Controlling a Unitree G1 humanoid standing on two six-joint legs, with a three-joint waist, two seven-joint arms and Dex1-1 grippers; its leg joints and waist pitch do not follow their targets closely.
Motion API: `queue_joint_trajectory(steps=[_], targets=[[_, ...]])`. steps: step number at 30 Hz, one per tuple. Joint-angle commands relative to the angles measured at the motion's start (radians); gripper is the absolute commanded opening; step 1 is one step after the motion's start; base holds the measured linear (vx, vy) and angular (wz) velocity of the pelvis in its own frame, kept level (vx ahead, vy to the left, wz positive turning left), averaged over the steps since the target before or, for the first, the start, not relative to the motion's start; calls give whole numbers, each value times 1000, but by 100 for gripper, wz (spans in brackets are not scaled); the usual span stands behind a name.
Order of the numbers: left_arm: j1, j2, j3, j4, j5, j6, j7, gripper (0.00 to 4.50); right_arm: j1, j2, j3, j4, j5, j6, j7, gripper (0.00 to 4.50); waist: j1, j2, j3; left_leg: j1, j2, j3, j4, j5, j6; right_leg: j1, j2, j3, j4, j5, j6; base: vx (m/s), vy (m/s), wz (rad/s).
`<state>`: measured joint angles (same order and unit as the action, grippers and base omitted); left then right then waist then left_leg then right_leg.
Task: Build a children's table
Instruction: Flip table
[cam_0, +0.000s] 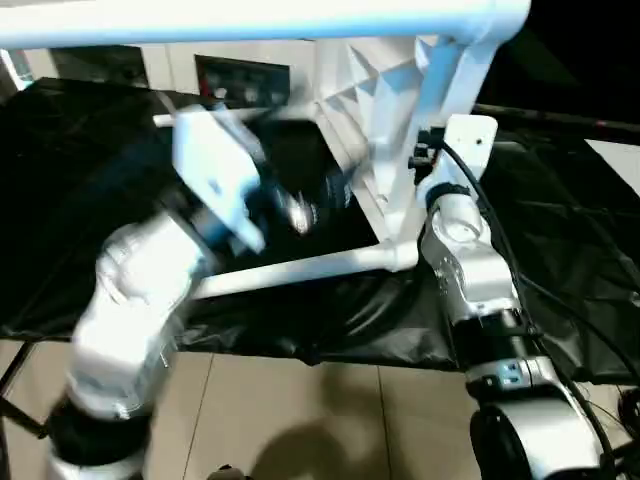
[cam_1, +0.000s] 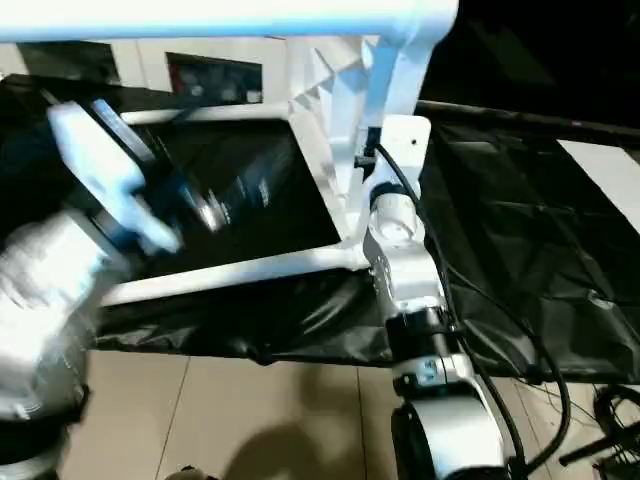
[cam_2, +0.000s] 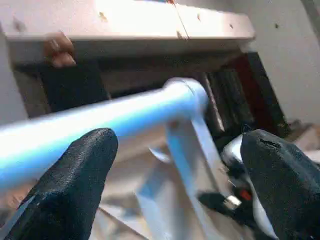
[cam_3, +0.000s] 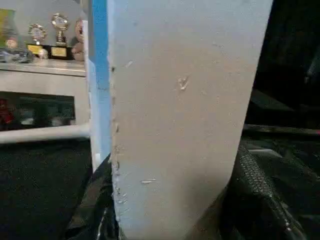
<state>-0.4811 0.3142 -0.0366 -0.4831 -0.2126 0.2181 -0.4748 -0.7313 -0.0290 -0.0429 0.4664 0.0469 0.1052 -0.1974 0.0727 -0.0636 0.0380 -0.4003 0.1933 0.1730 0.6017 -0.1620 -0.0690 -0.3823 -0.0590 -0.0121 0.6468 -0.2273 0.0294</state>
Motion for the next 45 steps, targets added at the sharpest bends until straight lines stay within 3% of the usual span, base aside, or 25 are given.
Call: queue_joint_trajectory(steps=[1, 5, 6, 9, 10, 14, 19, 23, 28, 33, 39, 45], targets=[[-24, 22, 12, -3, 26, -3, 2, 450, 30, -2, 13, 45, -1, 17, 43, 180, -6, 16, -52, 30, 23, -8, -75, -269, -107, 13, -48, 24, -78, -145, -80, 0, 0, 0], [-51, 60, 28, 17, 91, 1, 34, 450, 31, -4, 1, 45, 23, -2, 75, 220, -14, 17, -54, 30, 23, -7, -72, -259, -97, 14, -46, 24, -76, -119, -83, 0, 0, 0], [-74, 100, 41, 54, 129, -9, 45, 450, 35, -4, -16, 26, 63, -18, 122, 222, -15, 16, -54, 31, 23, -6, -71, -254, -91, 15, -47, 24, -76, -111, -87, 0, 0, 0], [-89, 104, 66, 78, 112, -20, 43, 450, 43, -11, -31, 7, 86, -16, 153, 251, -13, 17, -58, 31, 22, -6, -68, -211, -84, 19, -47, 24, -69, -56, -100, 0, 0, 0], [-88, 110, 71, 85, 111, -24, 36, 450, 50, -15, -31, -7, 96, -15, 181, 265, -11, 19, -58, 29, 23, -5, -67, -174, -82, 21, -46, 22, -64, 0, -114, 0, 0, 0], [-94, 138, 75, 123, 138, -40, 31, 450, 83, -24, -21, -70, 136, -3, 276, 265, -9, 19, -58, 29, 23, -4, -66, -167, -66, 25, -46, 23, -63, 33, -116, 0, 0, 0], [-112, 166, 83, 195, 155, -65, 30, 450, 146, -36, -2, -186, 230, 30, 428, 265, -8, 24, -55, 34, 25, -6, -71, -207, -72, 21, -48, 23, -68, -24, -121, 0, 0, 0], [-123, 181, 96, 256, 159, -100, 21, 450, 200, -50, 13, -273, 305, 63, 543, 265, -6, 23, -53, 35, 27, -9, -76, -238, -71, 20, -50, 24, -75, -63, -126, 0, 0, 0], [-137, 202, 96, 335, 158, -144, -3, 450, 278, -87, 56, -378, 338, 102, 656, 265, 0, 23, -53, 35, 28, -9, -77, -237, -68, 19, -51, 24, -76, -63, -135, 0, 0, 0], [-143, 234, 78, 397, 193, -194, -28, 450, 317, -102, 60, -436, 358, 138, 678, 265, 2, 22, -49, 37, 30, -12, -84, -289, -77, 12, -56, 26, -83, -157, -134, 0, 0, 0], [-193, 320, 35, 461, 384, -309, 46, 450, 405, -186, 65, -561, 373, 204, 733, 265, 21, 19, -47, 38, 33, -14, -86, -291, -82, 10, -57, 27, -86, -174, -102, 0, 0, 0], [-229, 386, 0, 529, 564, -392, 150, 450, 477, -282, 125, -681, 399, 260, 852, 265, 21, 17, -48, 33, 33, -17, -84, -280, -66, 13, -60, 26, -86, -159, -98, 0, 0, 0]])
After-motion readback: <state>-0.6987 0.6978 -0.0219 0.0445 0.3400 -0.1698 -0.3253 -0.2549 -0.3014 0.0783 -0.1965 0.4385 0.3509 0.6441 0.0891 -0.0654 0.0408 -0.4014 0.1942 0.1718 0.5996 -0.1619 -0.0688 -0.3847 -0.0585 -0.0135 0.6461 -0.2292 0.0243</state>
